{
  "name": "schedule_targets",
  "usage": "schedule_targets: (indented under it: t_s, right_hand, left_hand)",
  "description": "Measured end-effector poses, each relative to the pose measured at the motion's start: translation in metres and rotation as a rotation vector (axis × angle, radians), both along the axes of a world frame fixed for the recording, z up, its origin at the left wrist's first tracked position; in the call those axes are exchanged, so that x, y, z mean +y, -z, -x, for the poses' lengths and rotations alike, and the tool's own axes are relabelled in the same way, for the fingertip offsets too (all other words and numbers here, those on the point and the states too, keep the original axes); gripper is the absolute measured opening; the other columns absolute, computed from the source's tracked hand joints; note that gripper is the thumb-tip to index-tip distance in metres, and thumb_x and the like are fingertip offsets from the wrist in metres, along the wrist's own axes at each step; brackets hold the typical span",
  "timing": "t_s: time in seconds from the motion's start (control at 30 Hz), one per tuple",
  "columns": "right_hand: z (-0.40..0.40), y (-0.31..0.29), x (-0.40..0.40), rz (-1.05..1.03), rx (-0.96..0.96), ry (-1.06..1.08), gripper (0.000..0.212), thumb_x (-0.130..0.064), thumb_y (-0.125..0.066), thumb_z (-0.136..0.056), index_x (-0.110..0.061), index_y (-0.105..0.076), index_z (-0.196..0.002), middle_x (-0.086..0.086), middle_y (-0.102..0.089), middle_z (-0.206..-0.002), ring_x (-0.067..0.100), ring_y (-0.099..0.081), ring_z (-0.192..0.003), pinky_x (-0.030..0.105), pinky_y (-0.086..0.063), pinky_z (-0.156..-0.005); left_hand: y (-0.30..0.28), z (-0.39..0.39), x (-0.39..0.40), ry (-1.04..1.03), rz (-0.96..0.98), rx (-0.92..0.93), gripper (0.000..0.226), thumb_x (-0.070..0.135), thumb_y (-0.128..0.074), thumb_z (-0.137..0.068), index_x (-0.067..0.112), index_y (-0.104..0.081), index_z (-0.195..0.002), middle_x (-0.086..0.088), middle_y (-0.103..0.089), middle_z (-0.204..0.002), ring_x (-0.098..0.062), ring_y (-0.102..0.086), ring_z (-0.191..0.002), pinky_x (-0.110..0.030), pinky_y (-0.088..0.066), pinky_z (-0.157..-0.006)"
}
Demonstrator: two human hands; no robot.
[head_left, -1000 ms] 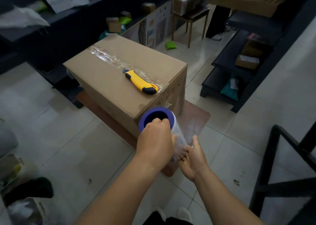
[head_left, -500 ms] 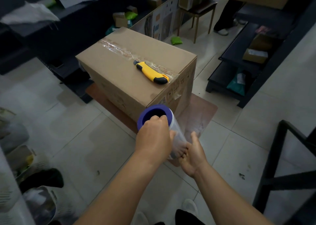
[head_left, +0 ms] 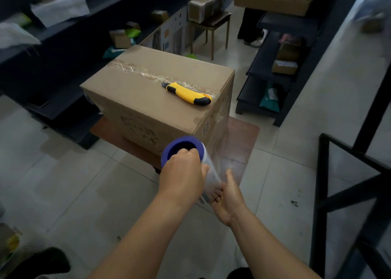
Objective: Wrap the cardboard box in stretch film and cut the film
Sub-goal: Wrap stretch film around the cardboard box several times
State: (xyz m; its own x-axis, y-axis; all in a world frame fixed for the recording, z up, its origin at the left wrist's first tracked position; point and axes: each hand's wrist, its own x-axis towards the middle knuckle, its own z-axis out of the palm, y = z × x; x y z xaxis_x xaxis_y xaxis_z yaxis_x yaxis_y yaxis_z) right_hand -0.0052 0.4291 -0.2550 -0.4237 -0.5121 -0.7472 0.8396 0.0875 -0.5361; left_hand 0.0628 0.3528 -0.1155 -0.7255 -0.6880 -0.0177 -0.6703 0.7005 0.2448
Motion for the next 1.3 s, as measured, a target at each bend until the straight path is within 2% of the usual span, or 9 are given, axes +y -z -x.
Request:
schedule_targets:
  t_s: [0.13, 0.3, 0.43, 0.53, 0.67, 0.87, 1.0, 1.13, 1.3]
  right_hand:
    - [-0.016, -0.003, -0.013, 0.002, -0.006, 0.044, 0.073, -0.062, -0.028, -0.096, -0.002, -0.063, -0.118, 0.014, -0.072, -0.104, 0.021, -0.066, -0.094, 0.028, -0.051, -0.079]
    - [-0.028, -0.004, -0.026, 0.042, 0.009, 0.058, 0.061, -0.057, -0.024, -0.099, -0.012, -0.054, -0.070, -0.006, -0.056, -0.043, 0.008, -0.048, -0.053, 0.021, -0.038, -0.058]
    - [-0.030, -0.004, -0.034, 0.036, -0.028, 0.058, 0.061, -0.057, -0.027, -0.098, -0.009, -0.061, -0.087, -0.002, -0.062, -0.054, 0.010, -0.053, -0.064, 0.022, -0.042, -0.064]
    - [-0.032, -0.002, -0.040, 0.038, -0.039, 0.042, 0.057, -0.054, -0.026, -0.099, -0.011, -0.060, -0.087, 0.008, -0.067, -0.084, 0.016, -0.060, -0.083, 0.025, -0.045, -0.076]
    - [-0.035, -0.008, -0.048, 0.034, -0.077, 0.069, 0.057, -0.053, -0.027, -0.100, -0.009, -0.062, -0.101, 0.011, -0.067, -0.092, 0.017, -0.063, -0.086, 0.025, -0.046, -0.067]
    - [-0.045, -0.006, -0.061, 0.023, -0.098, 0.169, 0.064, -0.055, -0.028, -0.099, -0.002, -0.060, -0.114, 0.005, -0.063, -0.069, 0.012, -0.057, -0.063, 0.024, -0.044, -0.061]
    - [-0.061, -0.008, -0.080, 0.038, -0.083, 0.280, 0.060, -0.055, -0.024, -0.099, -0.007, -0.058, -0.086, -0.004, -0.057, -0.044, 0.004, -0.053, -0.042, 0.021, -0.039, -0.055]
    - [-0.080, -0.014, -0.104, 0.066, -0.065, 0.406, 0.060, -0.055, -0.021, -0.100, -0.011, -0.050, -0.071, -0.005, -0.052, -0.038, 0.003, -0.050, -0.034, 0.022, -0.035, -0.052]
    - [-0.100, -0.007, -0.130, 0.124, -0.115, 0.482, 0.065, -0.058, -0.018, -0.099, -0.007, -0.059, -0.098, -0.005, -0.059, -0.045, 0.003, -0.054, -0.041, 0.022, -0.038, -0.058]
  left_hand:
    - [0.000, -0.011, -0.013, 0.027, 0.012, 0.006, 0.024, 0.037, -0.051, -0.094, 0.013, -0.054, -0.095, -0.002, -0.055, -0.094, -0.013, -0.044, -0.076, -0.024, -0.034, -0.064]
    - [0.000, -0.019, -0.026, 0.046, 0.017, -0.025, 0.026, 0.038, -0.051, -0.094, 0.016, -0.044, -0.084, -0.003, -0.055, -0.093, -0.018, -0.050, -0.078, -0.026, -0.034, -0.063]
    - [0.002, -0.021, -0.037, 0.046, 0.018, -0.044, 0.027, 0.039, -0.051, -0.094, 0.012, -0.054, -0.094, -0.004, -0.057, -0.097, -0.020, -0.056, -0.089, -0.025, -0.033, -0.064]
    - [0.004, -0.023, -0.043, 0.056, 0.018, -0.053, 0.028, 0.040, -0.050, -0.094, 0.013, -0.055, -0.098, -0.003, -0.058, -0.099, -0.019, -0.057, -0.089, -0.024, -0.033, -0.065]
    - [0.006, -0.026, -0.052, 0.065, 0.028, -0.065, 0.028, 0.041, -0.049, -0.095, 0.013, -0.055, -0.100, -0.001, -0.058, -0.099, -0.017, -0.056, -0.088, -0.024, -0.032, -0.064]
    - [0.012, -0.030, -0.071, 0.163, 0.025, -0.081, 0.030, 0.042, -0.048, -0.094, 0.015, -0.055, -0.106, 0.000, -0.059, -0.104, -0.017, -0.058, -0.094, -0.023, -0.034, -0.066]
    - [0.012, -0.037, -0.096, 0.294, 0.037, -0.093, 0.035, 0.045, -0.047, -0.095, 0.015, -0.053, -0.111, -0.001, -0.059, -0.107, -0.017, -0.058, -0.096, -0.023, -0.036, -0.068]
    - [0.008, -0.047, -0.124, 0.425, 0.028, -0.080, 0.037, 0.044, -0.049, -0.094, 0.015, -0.052, -0.116, -0.001, -0.058, -0.111, -0.018, -0.058, -0.099, -0.024, -0.038, -0.070]
    - [0.001, -0.057, -0.149, 0.543, 0.011, -0.126, 0.034, 0.042, -0.050, -0.093, 0.015, -0.051, -0.115, -0.001, -0.056, -0.112, -0.019, -0.055, -0.100, -0.024, -0.033, -0.070]
